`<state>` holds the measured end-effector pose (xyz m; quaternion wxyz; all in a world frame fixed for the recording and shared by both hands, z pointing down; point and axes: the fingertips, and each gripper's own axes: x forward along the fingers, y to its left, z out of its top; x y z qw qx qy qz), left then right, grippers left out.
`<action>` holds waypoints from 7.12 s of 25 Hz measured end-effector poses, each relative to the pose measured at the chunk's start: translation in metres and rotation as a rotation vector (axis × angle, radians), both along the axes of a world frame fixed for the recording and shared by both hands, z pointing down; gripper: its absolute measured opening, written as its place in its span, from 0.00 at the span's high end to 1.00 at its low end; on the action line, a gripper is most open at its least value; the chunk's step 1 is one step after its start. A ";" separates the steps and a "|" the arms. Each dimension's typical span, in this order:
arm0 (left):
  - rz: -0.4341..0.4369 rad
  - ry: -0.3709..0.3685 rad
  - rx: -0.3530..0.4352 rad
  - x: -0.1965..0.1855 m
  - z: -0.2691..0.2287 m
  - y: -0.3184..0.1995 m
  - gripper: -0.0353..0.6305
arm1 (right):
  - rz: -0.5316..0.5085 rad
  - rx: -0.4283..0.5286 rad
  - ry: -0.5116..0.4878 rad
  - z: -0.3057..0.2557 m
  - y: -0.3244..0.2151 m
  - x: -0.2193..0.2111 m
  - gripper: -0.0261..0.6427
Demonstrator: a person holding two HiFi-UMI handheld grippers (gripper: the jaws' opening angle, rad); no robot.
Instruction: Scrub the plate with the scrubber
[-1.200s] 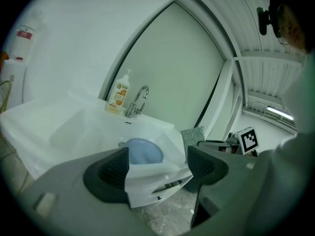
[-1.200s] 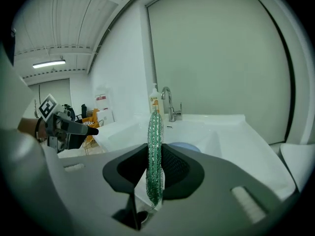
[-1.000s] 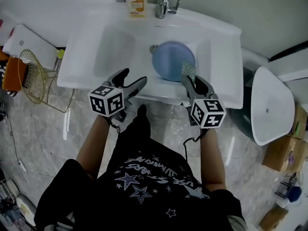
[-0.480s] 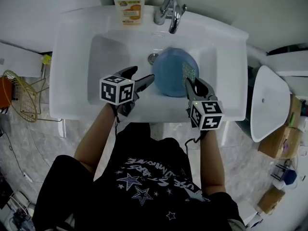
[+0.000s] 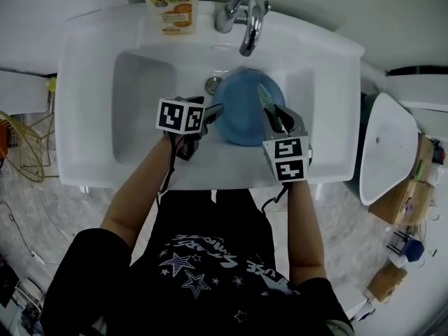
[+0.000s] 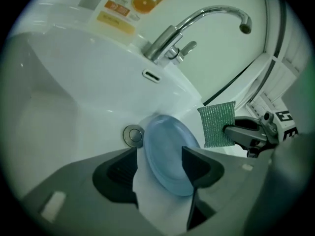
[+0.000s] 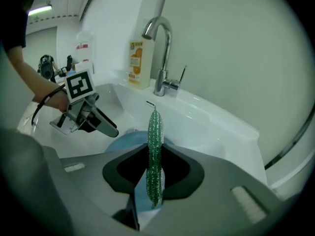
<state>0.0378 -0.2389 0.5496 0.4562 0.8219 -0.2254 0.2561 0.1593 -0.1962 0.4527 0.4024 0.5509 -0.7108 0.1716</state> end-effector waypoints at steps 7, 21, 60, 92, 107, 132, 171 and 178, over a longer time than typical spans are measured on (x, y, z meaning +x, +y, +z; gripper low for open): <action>0.013 -0.072 -0.028 0.012 0.036 -0.004 0.50 | -0.154 -0.069 0.213 0.046 -0.029 0.014 0.80; -0.001 -0.141 -0.014 0.018 0.056 -0.011 0.85 | -0.329 -0.183 0.561 0.113 -0.044 0.020 0.80; -0.048 -0.144 -0.021 0.013 0.056 -0.016 0.91 | -1.661 -0.131 0.836 0.142 0.050 -0.065 0.81; -0.023 -0.143 -0.009 0.010 0.055 -0.022 0.90 | -0.916 -0.171 0.721 0.140 -0.041 -0.026 0.81; -0.034 -0.151 0.008 0.010 0.056 -0.023 0.91 | -0.985 -0.373 0.495 0.144 0.031 -0.040 0.79; -0.008 -0.157 0.007 0.010 0.057 -0.021 0.90 | -0.920 -0.186 0.428 0.092 0.005 -0.046 0.81; 0.032 -0.163 0.016 0.015 0.059 -0.015 0.89 | -0.531 -0.559 0.293 0.142 0.043 -0.008 0.81; 0.034 -0.148 0.017 0.017 0.059 -0.016 0.89 | -0.529 -0.678 0.201 0.141 0.062 -0.027 0.81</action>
